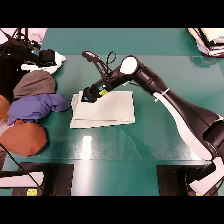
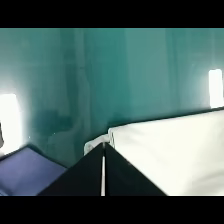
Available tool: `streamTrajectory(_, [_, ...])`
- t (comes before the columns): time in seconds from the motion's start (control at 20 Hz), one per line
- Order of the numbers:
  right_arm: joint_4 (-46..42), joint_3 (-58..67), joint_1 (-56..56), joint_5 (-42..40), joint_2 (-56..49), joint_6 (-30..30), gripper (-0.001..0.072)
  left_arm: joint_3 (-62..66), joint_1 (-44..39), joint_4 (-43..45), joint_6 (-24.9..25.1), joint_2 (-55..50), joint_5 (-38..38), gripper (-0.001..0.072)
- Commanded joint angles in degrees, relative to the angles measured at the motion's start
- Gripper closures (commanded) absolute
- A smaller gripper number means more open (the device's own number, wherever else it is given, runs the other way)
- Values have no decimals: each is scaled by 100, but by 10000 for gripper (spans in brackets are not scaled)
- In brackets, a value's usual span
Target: Fold the shirts.
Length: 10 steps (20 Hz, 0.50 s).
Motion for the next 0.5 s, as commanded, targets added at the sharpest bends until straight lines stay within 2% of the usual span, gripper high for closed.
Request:
streamTrajectory(0.0, [-507, -321, -374, 861, 197, 208, 409, 7, 61, -66, 59, 63, -192, 686])
streamTrajectory(0.15, [-1062, -1628, -1036, 802, 981, 341, 409, 4, 24, -140, 61, 63, -212, 686])
streamTrajectory(0.35, [-1099, -3628, -2173, 61, 1991, 354, 402, 4, 24, -181, 63, 63, -170, 686])
streamTrajectory(0.4, [-1095, -4074, -2435, -210, 2173, 354, 325, 4, 24, -186, 61, 63, -149, 686])
streamTrajectory(0.45, [-1084, -4419, -2660, -450, 2275, 356, 184, 4, 24, -203, 61, 63, -142, 686])
